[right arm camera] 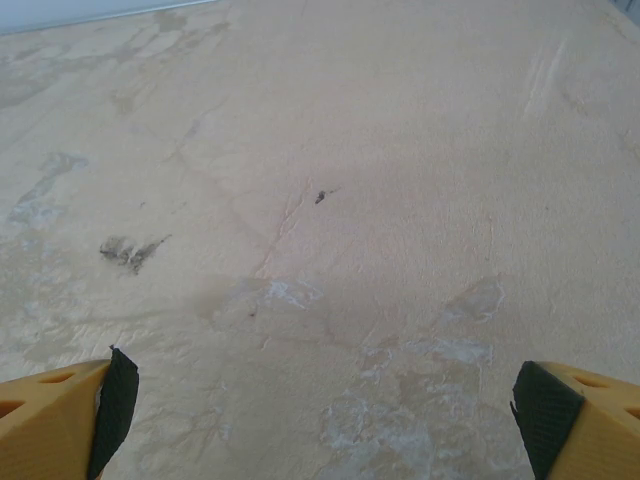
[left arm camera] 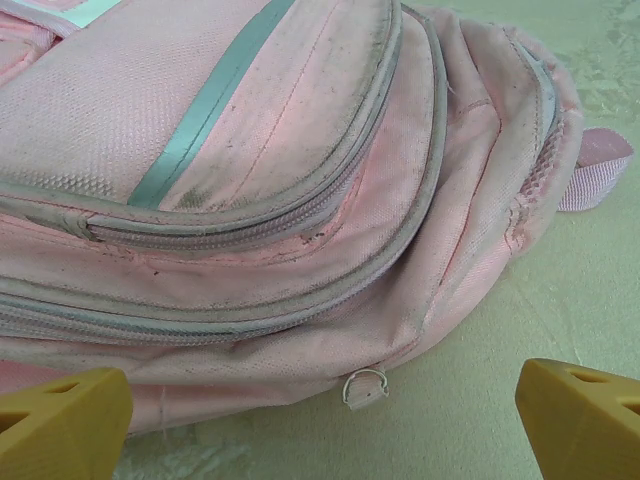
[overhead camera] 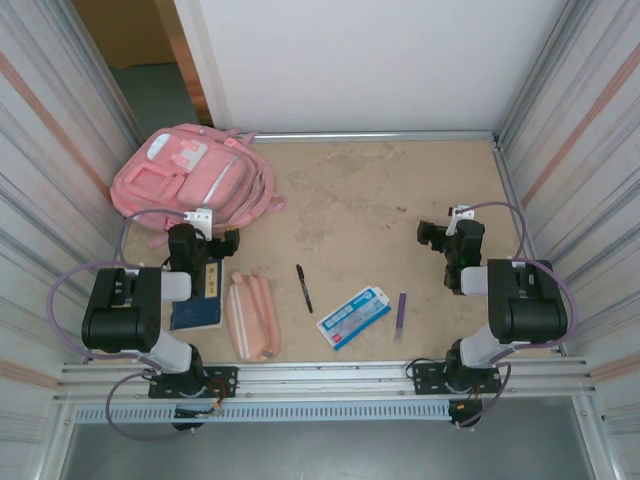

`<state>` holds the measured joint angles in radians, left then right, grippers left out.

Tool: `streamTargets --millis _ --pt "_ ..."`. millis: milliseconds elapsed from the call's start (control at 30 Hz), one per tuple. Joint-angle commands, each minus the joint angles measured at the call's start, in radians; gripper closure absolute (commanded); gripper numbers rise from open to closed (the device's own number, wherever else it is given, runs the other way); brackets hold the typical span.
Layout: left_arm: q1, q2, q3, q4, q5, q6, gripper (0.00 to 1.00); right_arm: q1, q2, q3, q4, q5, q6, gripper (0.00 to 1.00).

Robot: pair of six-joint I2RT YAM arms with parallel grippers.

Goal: Pack the student bag

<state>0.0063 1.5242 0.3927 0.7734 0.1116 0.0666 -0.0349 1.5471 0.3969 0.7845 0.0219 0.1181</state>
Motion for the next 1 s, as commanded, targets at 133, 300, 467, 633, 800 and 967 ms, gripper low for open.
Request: streamTargets --millis 133,300,467,633,800,967 --pt "0.000 -0.012 0.020 0.015 0.000 0.008 0.01 -0.004 -0.005 0.017 0.009 -0.010 -0.030 0.01" --pt "-0.024 -0.013 0.019 0.016 -0.046 0.023 0.01 -0.004 -0.005 0.016 0.009 -0.007 -0.029 0.01" --pt "-0.025 -0.012 0.020 0.015 -0.046 0.022 0.01 -0.004 -0.004 0.016 0.009 -0.008 -0.030 0.01" --pt "-0.025 -0.013 0.020 0.016 -0.047 0.022 0.01 -0.005 -0.006 0.016 0.009 -0.007 -0.030 0.01" --pt "-0.026 -0.013 0.020 0.015 -0.046 0.022 0.02 -0.006 -0.006 0.016 0.009 -0.009 -0.030 0.01" --pt "-0.023 -0.012 0.020 0.015 -0.040 0.021 0.01 -0.006 -0.004 0.016 0.010 -0.011 -0.028 0.01"
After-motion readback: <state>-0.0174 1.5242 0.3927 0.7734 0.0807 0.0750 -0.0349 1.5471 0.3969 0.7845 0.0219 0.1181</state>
